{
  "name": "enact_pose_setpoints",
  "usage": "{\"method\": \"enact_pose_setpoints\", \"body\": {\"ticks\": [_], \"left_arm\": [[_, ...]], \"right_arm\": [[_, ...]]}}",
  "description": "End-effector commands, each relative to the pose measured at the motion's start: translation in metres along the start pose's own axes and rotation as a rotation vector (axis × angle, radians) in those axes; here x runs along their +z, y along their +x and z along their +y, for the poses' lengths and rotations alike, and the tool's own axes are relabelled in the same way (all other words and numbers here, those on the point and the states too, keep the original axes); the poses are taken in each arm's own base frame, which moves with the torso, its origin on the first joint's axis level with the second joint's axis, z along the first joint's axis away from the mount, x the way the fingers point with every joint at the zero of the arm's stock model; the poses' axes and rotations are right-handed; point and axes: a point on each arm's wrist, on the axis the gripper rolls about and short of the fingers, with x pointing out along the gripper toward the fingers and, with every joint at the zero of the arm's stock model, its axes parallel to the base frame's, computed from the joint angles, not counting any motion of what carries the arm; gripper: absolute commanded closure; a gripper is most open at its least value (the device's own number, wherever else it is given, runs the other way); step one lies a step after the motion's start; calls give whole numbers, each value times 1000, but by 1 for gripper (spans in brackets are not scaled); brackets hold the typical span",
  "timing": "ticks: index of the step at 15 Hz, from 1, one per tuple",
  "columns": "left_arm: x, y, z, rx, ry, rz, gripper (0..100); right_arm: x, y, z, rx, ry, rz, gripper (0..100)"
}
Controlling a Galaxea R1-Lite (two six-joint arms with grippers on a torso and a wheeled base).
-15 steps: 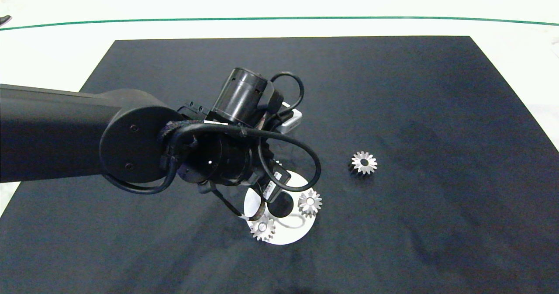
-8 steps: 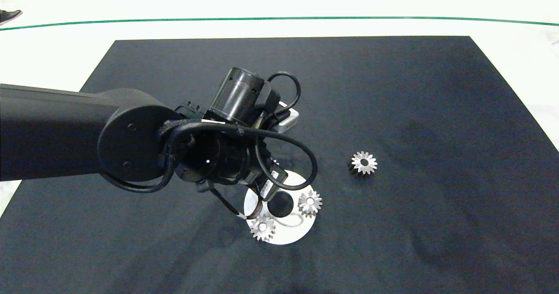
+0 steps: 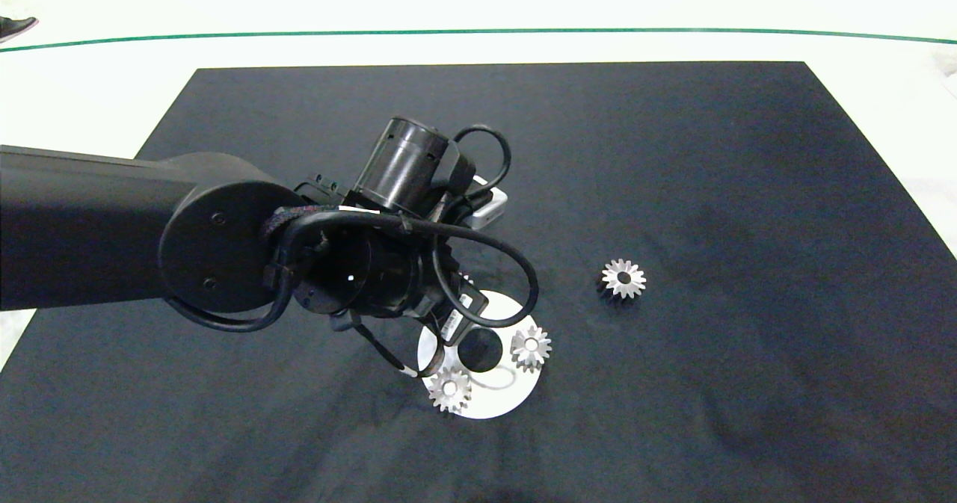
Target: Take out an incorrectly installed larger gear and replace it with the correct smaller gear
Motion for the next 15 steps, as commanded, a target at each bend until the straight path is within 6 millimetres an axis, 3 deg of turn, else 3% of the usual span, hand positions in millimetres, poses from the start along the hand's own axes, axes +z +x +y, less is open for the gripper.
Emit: {"method": "enact_pose_setpoints", "body": {"ticks": [1,15], "left_arm": [[-2,-3,1,1,1,1,75],[-1,0,-2,9,7,4,75]], "right_arm": [[0,0,0,0,-1,0,0],[0,0,0,-1,-1,-2,0]]}}
